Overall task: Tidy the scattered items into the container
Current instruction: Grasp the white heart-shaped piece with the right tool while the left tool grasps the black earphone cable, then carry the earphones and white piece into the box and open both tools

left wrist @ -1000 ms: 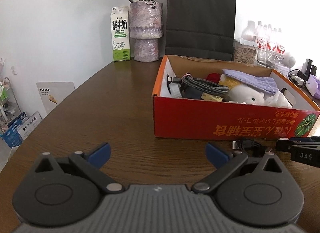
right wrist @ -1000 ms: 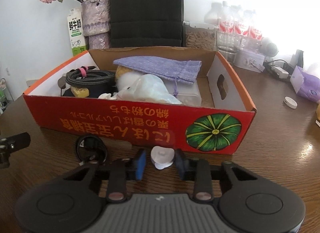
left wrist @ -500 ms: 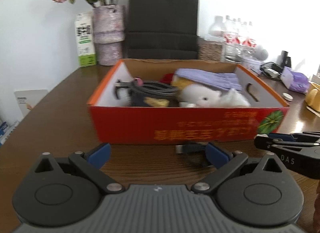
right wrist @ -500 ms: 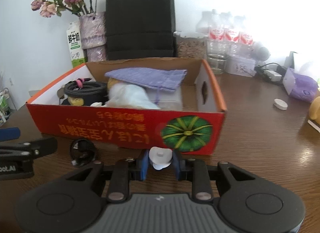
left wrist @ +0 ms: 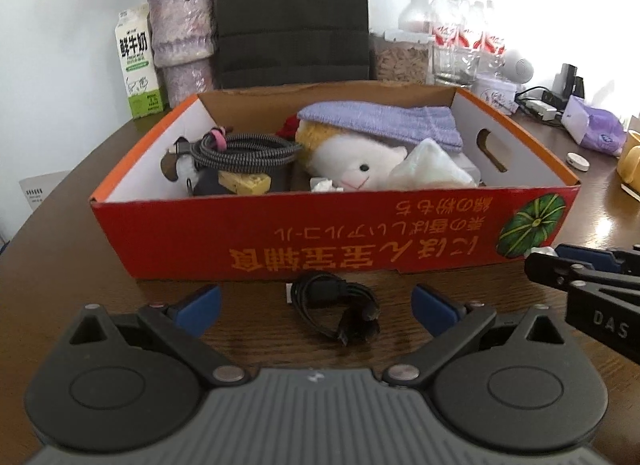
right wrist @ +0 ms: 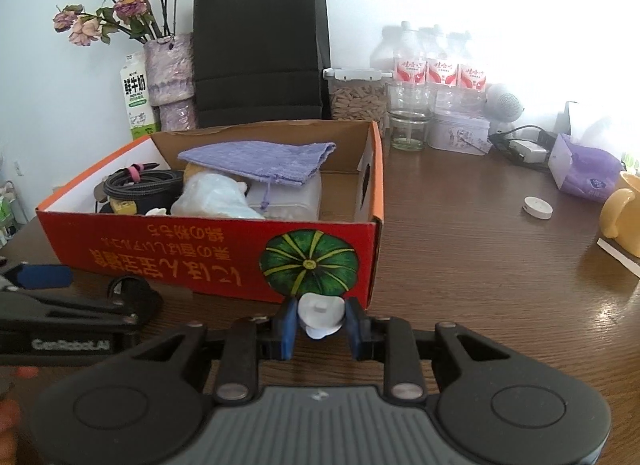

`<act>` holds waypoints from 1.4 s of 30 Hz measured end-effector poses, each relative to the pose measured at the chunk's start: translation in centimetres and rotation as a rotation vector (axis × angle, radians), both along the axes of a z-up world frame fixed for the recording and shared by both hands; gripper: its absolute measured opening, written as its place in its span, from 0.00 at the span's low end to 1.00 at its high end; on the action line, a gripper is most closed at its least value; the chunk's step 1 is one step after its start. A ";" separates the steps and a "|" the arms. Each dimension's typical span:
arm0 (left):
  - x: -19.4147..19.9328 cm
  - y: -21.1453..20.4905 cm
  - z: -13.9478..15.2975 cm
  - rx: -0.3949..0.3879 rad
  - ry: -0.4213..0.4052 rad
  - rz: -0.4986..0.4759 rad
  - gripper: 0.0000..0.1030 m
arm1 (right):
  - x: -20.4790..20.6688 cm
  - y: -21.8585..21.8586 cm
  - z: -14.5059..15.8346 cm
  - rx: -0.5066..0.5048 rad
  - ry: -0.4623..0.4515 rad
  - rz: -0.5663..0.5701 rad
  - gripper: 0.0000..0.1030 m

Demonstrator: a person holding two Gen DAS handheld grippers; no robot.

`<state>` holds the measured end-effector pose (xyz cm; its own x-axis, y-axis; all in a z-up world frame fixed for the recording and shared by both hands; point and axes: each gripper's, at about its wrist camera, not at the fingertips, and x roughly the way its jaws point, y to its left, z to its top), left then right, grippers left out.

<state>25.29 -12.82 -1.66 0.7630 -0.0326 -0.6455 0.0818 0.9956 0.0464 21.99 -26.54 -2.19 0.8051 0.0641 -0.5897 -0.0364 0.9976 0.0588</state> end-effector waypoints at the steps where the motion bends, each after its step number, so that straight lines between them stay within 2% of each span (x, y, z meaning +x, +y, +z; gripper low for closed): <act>1: 0.1 0.0 -0.1 -0.001 0.002 0.005 1.00 | 0.0 0.0 0.0 0.001 -0.001 0.003 0.24; 4: 0.1 0.1 -0.1 -0.008 0.001 0.004 0.98 | 0.0 0.2 -0.1 0.003 -0.001 0.007 0.24; 7: 0.1 -0.1 -0.2 -0.014 0.010 -0.002 0.86 | 0.1 0.2 -0.2 0.007 0.001 0.008 0.24; 8: 0.2 -0.2 -0.3 -0.021 0.025 -0.005 0.74 | 0.0 0.2 -0.2 0.007 0.000 0.008 0.24; 9: 0.4 -0.1 -0.4 -0.032 0.044 -0.010 0.67 | 0.0 0.2 -0.2 0.007 -0.001 0.009 0.24; 10: 0.3 -0.2 -0.4 -0.028 0.036 -0.010 0.63 | 0.0 0.2 -0.2 0.007 -0.001 0.010 0.24; 12: 0.0 -0.2 -0.3 -0.032 0.027 -0.023 0.49 | 0.0 0.3 -0.3 0.005 -0.001 0.013 0.24; 22: -0.5 -0.3 -0.3 -0.037 0.012 -0.044 0.45 | -0.3 0.8 -0.4 -0.008 -0.013 0.023 0.24; 33: -2.8 2.4 1.1 -0.068 -0.019 -0.045 0.45 | -1.8 1.8 0.8 -0.016 -0.052 0.037 0.24; 36: -3.8 3.3 2.2 -0.074 -0.055 -0.053 0.45 | -2.3 2.3 1.5 -0.015 -0.072 0.049 0.24; 42: -5.0 4.6 5.5 -0.101 -0.180 -0.056 0.45 | -2.5 3.5 3.9 -0.004 -0.132 0.078 0.24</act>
<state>20.29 -8.20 3.83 0.8610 -0.1359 -0.4902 0.1363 0.9900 -0.0350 19.44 -23.04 1.67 0.8683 0.1272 -0.4795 -0.1209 0.9917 0.0442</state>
